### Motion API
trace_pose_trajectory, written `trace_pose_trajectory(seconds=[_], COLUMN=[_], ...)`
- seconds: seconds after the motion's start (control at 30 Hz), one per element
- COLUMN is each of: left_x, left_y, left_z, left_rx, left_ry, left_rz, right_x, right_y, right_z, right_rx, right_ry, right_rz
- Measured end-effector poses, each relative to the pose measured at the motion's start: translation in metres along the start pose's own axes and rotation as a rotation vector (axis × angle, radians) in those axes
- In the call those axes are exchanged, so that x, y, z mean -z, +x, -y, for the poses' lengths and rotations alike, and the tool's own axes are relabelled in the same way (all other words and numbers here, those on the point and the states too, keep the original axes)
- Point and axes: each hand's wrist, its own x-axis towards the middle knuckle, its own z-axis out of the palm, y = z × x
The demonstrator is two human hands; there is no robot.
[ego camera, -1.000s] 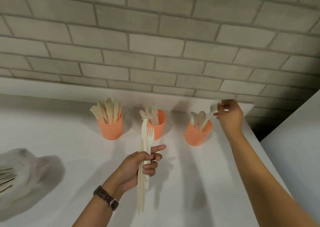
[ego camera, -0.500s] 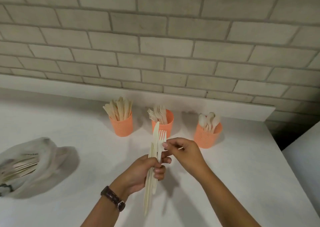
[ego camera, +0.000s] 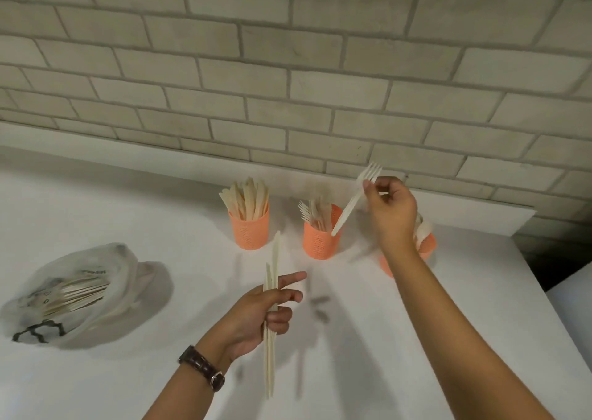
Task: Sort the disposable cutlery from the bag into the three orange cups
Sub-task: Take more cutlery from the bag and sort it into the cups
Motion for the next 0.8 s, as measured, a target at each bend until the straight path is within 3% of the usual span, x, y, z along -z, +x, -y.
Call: trace_pose_trajectory(seconds=[0.13, 0.33, 0.5, 0.7, 0.8], left_x=[0.011, 0.036, 0.044, 0.04, 0.043], left_y=[-0.01, -0.015, -0.012, 0.021, 0.054], left_z=[-0.01, -0.018, -0.047, -0.13, -0.154], left_rx=[-0.05, -0.122, -0.238, -0.646, -0.769], left_ry=[-0.072, -0.354, -0.14, 0.106, 0.317], left_rz=[-0.018, -0.029, -0.099, -0.265, -0.447], right_x=[-0.029, -0.052, -0.039, -0.014, -0.008], right_y=[0.019, 0.013, -0.032, -0.103, -0.121], right_z=[-0.011, -0.062, -0.056, -0.053, -0.056], right_rx=[0.075, -0.132, -0.027, -0.013, -0.044], right_ry=[-0.126, -0.35, -0.341, -0.311, -0.3], right_rz=[-0.017, 0.199, 0.258, 0.397, 0.421])
